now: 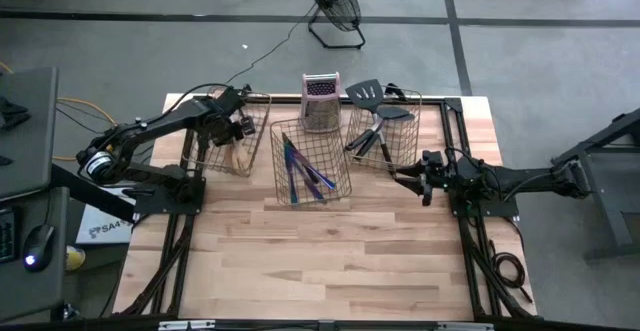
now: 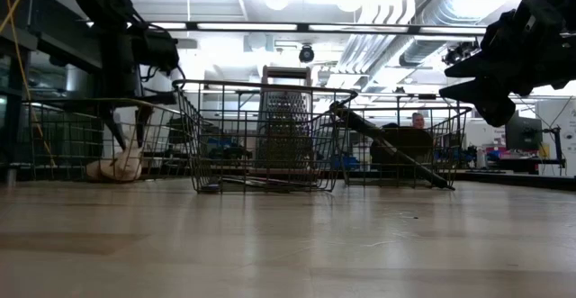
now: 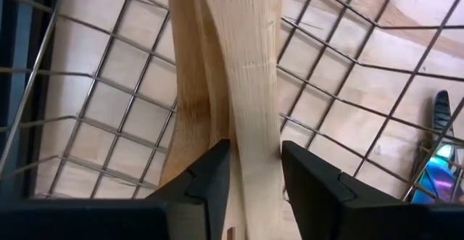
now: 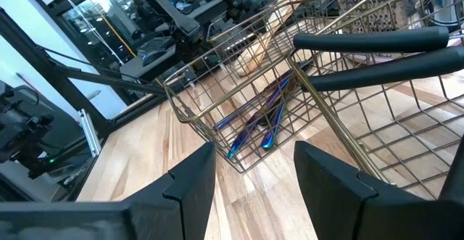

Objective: Pick & Place Kitchen Items
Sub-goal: Put the brown serving spoon into the left wire basket, then return to Home Position

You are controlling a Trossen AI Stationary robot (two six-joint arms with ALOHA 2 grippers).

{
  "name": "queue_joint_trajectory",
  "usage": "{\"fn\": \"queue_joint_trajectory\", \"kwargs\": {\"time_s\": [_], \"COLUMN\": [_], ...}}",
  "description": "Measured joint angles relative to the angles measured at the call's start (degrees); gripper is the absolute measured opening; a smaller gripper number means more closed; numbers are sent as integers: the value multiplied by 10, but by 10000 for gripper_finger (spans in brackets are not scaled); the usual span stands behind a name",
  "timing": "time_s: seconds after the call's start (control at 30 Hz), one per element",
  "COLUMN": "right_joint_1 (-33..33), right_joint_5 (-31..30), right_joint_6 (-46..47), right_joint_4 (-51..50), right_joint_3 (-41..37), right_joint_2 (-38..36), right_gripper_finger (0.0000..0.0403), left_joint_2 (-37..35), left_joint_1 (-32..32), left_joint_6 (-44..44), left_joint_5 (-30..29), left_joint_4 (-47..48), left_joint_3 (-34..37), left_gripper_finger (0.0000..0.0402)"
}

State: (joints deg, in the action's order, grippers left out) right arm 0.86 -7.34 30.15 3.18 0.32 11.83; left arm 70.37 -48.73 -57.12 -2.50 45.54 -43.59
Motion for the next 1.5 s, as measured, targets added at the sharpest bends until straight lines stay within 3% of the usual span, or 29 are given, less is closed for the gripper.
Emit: {"fn": "queue_joint_trajectory", "kwargs": {"time_s": [0.27,0.5,0.63,0.9,1.07,1.37,1.5], "right_joint_1": [0,0,0,0,0,0,0], "right_joint_5": [0,0,0,0,0,0,0], "right_joint_6": [0,0,0,0,0,0,0], "right_joint_4": [0,0,0,0,0,0,0], "right_joint_3": [0,0,0,0,0,0,0], "right_joint_2": [0,0,0,0,0,0,0], "right_gripper_finger": [180,180,180,180,180,180,180], "left_joint_2": [-8,-63,-130,-262,-301,-294,-305], "left_joint_1": [0,0,0,47,110,251,305], "left_joint_6": [45,102,188,351,374,433,441], "left_joint_5": [0,-14,-7,117,120,116,80], "left_joint_4": [0,-3,-37,-174,-232,-264,-258], "left_joint_3": [0,0,0,0,-1,-1,1], "left_gripper_finger": [194,262,263,245,241,241,241]}}
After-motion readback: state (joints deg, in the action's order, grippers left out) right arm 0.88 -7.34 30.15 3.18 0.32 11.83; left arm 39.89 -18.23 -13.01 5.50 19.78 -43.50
